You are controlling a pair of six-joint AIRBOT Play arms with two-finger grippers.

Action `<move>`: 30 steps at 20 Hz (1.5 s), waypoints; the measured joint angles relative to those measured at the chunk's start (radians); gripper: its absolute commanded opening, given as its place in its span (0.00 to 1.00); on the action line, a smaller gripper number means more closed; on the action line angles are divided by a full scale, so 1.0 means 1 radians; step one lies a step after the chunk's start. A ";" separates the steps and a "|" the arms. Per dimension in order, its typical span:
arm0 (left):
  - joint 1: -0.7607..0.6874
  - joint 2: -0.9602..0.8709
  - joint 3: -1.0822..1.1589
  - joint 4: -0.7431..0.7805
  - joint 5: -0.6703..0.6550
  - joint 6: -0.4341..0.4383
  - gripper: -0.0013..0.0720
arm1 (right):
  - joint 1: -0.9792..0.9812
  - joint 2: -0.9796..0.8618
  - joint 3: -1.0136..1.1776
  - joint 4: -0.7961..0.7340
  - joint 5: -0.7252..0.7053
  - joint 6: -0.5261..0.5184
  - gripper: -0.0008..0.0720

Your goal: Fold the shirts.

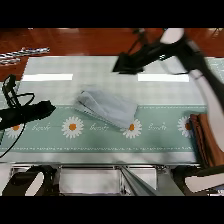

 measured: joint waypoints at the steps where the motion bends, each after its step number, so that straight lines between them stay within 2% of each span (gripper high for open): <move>1: 0.004 0.000 0.001 -0.005 -0.010 0.000 0.04 | -0.046 0.074 -0.029 -0.102 0.044 0.021 0.57; 4: 0.011 0.000 0.002 -0.017 -0.033 -0.002 0.04 | -0.169 0.297 -0.224 -0.340 0.043 0.079 0.57; 6: 0.013 0.000 0.002 -0.021 -0.036 -0.002 0.04 | -0.232 0.432 -0.439 -0.393 -0.036 0.128 0.57; 8: 0.014 0.000 0.002 -0.026 -0.040 -0.002 0.04 | -0.271 0.537 -0.680 -0.383 -0.162 0.180 0.57; 11: 0.014 -0.001 0.002 -0.027 -0.042 -0.002 0.04 | -0.273 0.603 -0.988 -0.223 -0.367 0.213 0.57; 14: 0.014 -0.001 -0.003 -0.027 -0.043 -0.002 0.04 | -0.206 0.555 -1.136 -0.042 -0.512 0.180 0.57; 19: 0.014 -0.002 -0.020 -0.028 -0.050 -0.001 0.04 | -0.103 0.366 -1.145 0.246 -0.587 0.014 0.57; 23: 0.014 -0.002 -0.033 -0.029 -0.051 -0.001 0.04 | -0.030 0.232 -1.070 0.367 -0.566 -0.059 0.57; 24: 0.014 -0.002 -0.034 -0.029 -0.052 -0.002 0.04 | -0.011 0.203 -1.046 0.386 -0.556 -0.068 0.45; 25: 0.014 -0.002 -0.035 -0.029 -0.052 -0.001 0.04 | 0.010 0.173 -1.017 0.393 -0.555 -0.082 0.21; 26: 0.014 -0.002 -0.036 -0.029 -0.052 -0.002 0.04 | 0.030 0.146 -0.987 0.397 -0.547 -0.097 0.04; 30: 0.014 -0.002 -0.037 -0.029 -0.052 -0.002 0.04 | 0.098 0.083 -0.807 0.449 -0.504 -0.180 0.04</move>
